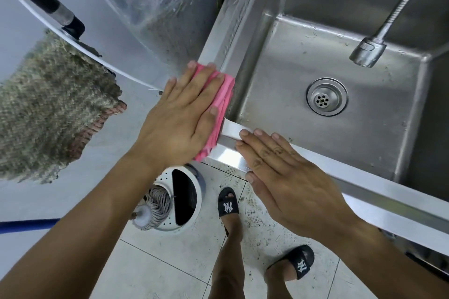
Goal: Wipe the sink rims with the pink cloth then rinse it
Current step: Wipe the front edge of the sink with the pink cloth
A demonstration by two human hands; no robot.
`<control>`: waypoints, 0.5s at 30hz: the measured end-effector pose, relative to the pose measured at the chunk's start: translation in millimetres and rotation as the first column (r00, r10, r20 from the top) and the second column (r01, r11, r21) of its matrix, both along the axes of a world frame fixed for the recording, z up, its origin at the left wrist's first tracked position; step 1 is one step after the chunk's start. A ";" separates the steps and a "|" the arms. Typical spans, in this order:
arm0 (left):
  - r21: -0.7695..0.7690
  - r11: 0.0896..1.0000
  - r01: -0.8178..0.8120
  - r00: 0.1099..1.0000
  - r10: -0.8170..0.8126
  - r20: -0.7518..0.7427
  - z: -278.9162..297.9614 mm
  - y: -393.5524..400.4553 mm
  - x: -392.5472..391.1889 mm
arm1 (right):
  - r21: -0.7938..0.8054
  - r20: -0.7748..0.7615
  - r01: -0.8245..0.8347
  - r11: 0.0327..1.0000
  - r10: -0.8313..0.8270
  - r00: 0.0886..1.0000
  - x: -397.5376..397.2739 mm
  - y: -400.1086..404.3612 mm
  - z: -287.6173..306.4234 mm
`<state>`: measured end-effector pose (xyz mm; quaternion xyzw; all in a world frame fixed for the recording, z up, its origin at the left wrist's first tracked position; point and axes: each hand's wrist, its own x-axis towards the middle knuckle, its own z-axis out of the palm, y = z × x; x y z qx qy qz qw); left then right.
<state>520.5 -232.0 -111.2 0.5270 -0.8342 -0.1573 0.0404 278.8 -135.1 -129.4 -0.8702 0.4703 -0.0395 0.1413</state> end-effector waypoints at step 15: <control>-0.052 0.998 0.038 0.999 -0.037 0.015 -8.5 -27.5 -12.7 | -0.016 -0.007 0.023 1.000 -0.023 1.000 2.9 -0.3 1.4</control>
